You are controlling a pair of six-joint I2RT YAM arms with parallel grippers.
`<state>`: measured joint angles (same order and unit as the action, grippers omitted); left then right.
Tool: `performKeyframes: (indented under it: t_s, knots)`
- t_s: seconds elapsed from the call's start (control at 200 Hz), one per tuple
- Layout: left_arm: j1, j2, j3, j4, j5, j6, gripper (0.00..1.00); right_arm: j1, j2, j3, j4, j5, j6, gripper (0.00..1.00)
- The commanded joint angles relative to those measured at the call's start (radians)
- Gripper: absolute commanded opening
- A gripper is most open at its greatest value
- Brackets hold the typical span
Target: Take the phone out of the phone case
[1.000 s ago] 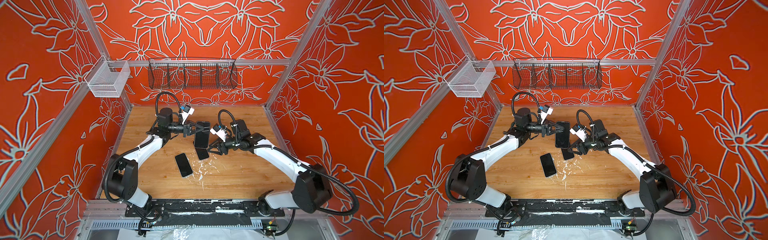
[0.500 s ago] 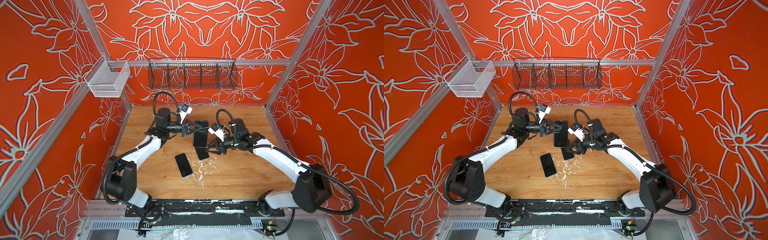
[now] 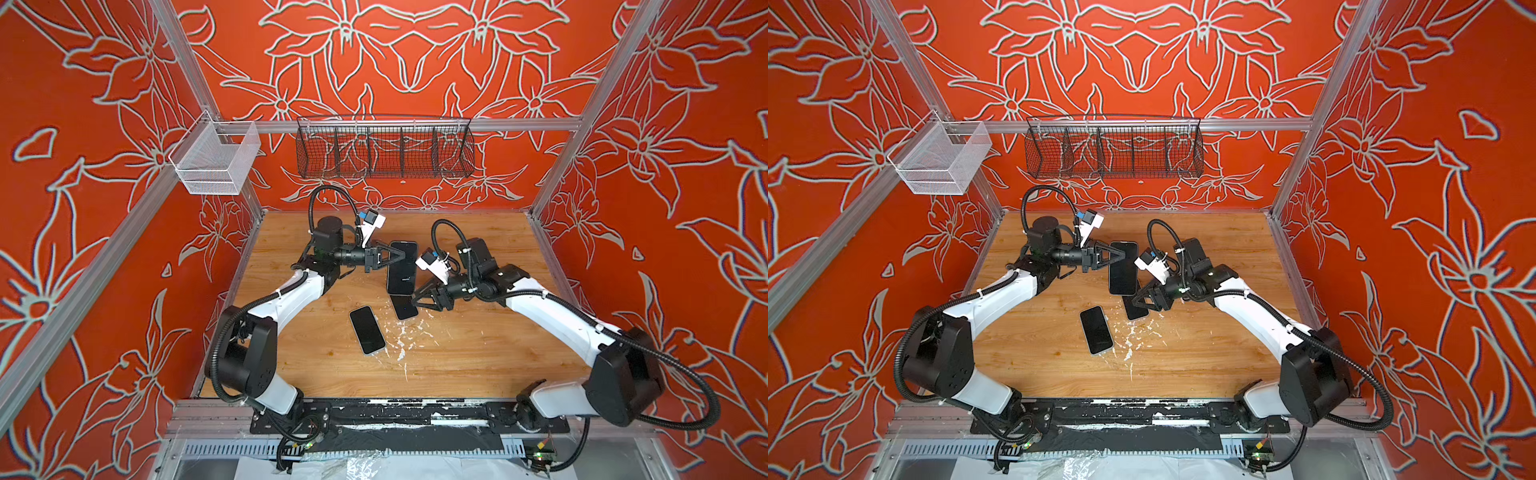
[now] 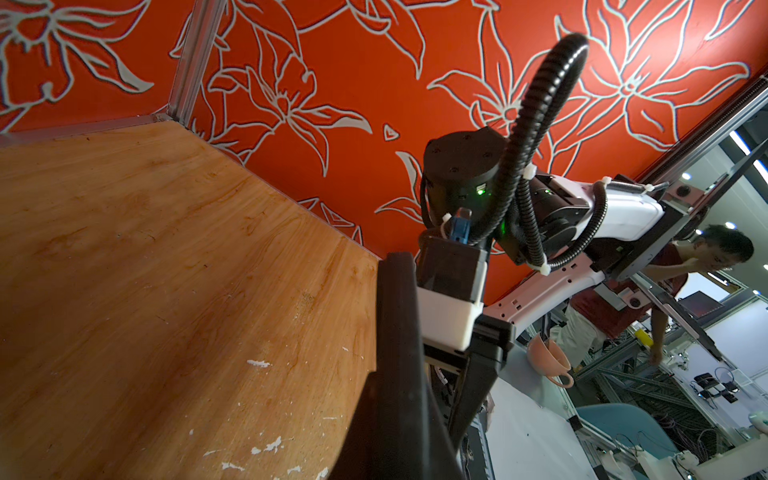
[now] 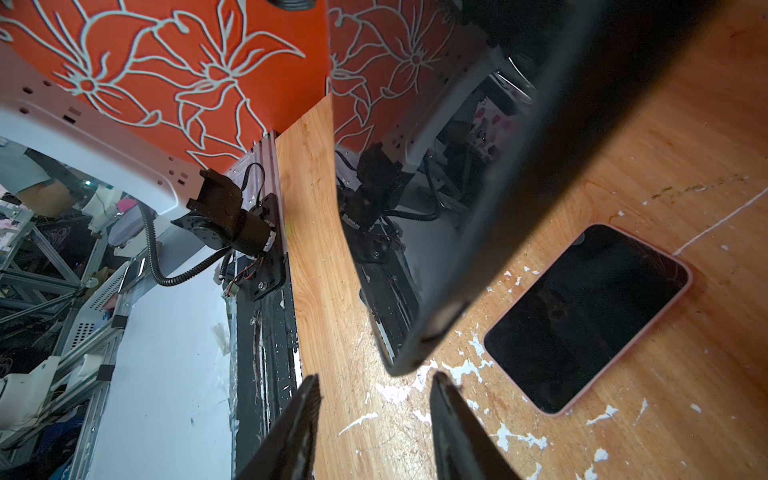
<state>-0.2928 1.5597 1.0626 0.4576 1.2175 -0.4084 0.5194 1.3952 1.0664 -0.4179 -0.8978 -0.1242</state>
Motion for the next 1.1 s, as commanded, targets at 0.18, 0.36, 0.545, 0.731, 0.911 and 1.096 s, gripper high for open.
performKeyframes:
  t_s: [0.18,0.36,0.545,0.731,0.911,1.096]
  knots:
    - [-0.034,0.002,0.05,0.042,0.077,0.004,0.0,0.048,-0.003,0.064,-0.047,-0.02,-0.09,0.44]
    - [-0.034,-0.001,0.057,0.012,0.086,0.022,0.0,0.054,0.0,0.074,-0.077,-0.015,-0.108,0.43]
    - [-0.034,-0.004,0.088,-0.105,0.096,0.105,0.0,0.059,-0.015,0.073,-0.096,0.014,-0.115,0.4]
    - [-0.034,-0.004,0.132,-0.241,0.102,0.201,0.0,0.068,-0.036,0.07,-0.103,0.043,-0.118,0.38]
    - [-0.034,-0.003,0.135,-0.249,0.125,0.21,0.0,0.075,-0.047,0.079,-0.119,0.057,-0.122,0.36]
    - [-0.03,0.004,0.143,-0.277,0.159,0.234,0.0,0.082,-0.053,0.092,-0.141,0.05,-0.129,0.32]
